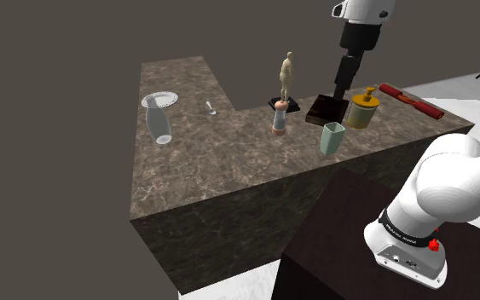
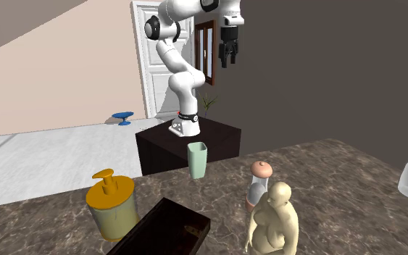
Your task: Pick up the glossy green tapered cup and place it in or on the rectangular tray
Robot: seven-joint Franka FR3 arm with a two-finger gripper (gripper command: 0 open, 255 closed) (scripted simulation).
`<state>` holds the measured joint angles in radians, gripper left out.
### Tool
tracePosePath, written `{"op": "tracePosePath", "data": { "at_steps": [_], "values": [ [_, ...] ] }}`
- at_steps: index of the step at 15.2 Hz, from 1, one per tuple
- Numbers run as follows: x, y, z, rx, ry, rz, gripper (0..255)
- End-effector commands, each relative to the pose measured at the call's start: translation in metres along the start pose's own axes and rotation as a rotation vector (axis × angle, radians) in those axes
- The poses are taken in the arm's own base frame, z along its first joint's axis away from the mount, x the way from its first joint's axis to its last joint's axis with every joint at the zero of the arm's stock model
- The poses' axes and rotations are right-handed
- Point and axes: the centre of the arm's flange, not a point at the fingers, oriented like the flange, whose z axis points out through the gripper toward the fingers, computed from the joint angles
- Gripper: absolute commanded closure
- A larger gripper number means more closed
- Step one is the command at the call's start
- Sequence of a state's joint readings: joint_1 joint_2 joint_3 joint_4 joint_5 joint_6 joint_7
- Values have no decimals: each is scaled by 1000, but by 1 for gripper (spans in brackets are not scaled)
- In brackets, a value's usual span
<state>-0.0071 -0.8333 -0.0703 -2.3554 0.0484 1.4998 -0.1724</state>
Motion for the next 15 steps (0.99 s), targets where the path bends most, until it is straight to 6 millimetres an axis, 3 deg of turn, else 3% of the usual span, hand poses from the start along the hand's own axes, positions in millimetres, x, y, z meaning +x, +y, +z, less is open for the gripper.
{"op": "tracePosePath", "data": {
  "at_steps": [1,15],
  "values": [
    [0,0,0,0,0,0,0],
    [12,124,127,-62,-4,23,0]
  ]
}}
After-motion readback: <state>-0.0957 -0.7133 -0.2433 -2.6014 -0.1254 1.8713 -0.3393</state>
